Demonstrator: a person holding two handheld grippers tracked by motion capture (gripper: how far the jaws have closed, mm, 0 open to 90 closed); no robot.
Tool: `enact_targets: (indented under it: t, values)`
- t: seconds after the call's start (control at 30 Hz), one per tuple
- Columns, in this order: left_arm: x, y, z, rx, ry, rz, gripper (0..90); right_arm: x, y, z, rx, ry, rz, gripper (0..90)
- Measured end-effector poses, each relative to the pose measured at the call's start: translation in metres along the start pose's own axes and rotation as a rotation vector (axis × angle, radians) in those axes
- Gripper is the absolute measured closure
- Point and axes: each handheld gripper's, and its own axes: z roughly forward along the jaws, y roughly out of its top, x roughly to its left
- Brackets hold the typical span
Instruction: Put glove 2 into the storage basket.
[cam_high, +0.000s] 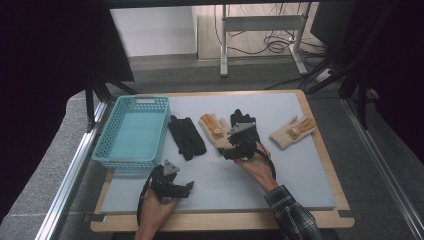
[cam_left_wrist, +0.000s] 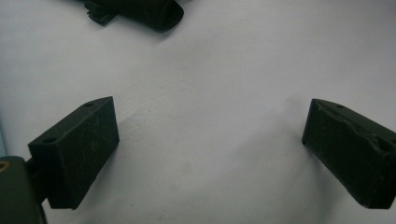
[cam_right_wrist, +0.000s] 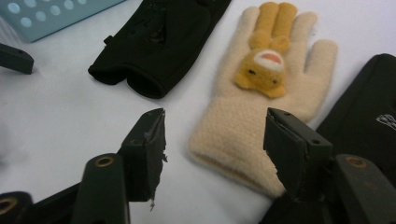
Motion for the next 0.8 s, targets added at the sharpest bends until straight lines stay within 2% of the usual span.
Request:
enact_targets:
  t: [0.13,0.27,0.47,0.57,0.63,0.8]
  values:
    - [0.0,0.0,0.0,0.003,0.0,0.004,4.1,-0.002,0.003,0.006,0.002,0.027,0.011,42.4]
    - [0.0,0.0,0.0,0.002,0.0,0.003,4.2,0.0,0.015,0.02,0.023,0.061,-0.001,47.9]
    - [0.0,0.0,0.0,0.001,-0.001,0.002,4.2,0.002,0.033,0.04,0.032,0.079,-0.004,53.4]
    - [0.0,0.0,0.0,0.0,-0.001,0.001,4.2,0.002,0.041,0.051,0.036,0.084,0.0,55.8]
    - [0.0,0.0,0.0,0.001,-0.001,0.002,4.2,0.002,0.049,0.067,0.047,0.081,-0.004,57.6]
    - [0.0,0.0,0.0,-0.001,-0.002,-0.003,4.2,0.001,0.058,0.083,0.051,0.066,0.001,59.0]
